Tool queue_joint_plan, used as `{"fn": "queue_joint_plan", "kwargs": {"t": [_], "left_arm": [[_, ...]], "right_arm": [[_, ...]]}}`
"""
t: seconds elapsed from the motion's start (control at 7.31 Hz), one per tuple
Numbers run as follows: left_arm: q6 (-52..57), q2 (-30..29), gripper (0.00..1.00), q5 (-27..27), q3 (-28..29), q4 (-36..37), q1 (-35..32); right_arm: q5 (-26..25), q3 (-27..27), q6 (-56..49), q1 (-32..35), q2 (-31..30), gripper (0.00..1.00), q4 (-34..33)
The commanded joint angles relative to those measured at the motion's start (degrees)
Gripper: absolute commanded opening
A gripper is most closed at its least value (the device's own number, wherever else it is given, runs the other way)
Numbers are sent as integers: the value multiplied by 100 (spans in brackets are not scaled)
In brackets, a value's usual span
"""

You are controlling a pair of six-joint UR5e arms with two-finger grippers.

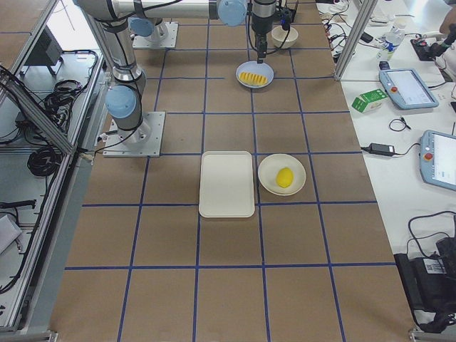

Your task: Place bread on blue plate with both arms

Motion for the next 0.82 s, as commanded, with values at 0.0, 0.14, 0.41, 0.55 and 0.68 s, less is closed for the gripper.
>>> {"fn": "queue_joint_plan", "kwargs": {"t": [0.0, 0.14, 0.41, 0.55, 0.68], "left_arm": [[-14, 0, 100, 18, -14, -2, -4], [3, 0, 100, 1, 12, 7, 4], [3, 0, 100, 9, -14, -2, -4], [3, 0, 100, 18, -23, -2, 4], [-5, 0, 100, 18, -40, -2, 5]], "right_arm": [[-5, 11, -17, 0, 4, 100, 0], [4, 11, -18, 0, 4, 100, 0], [-5, 11, -35, 0, 13, 100, 0], [-5, 11, -35, 0, 13, 100, 0], [-5, 11, -35, 0, 13, 100, 0]]}}
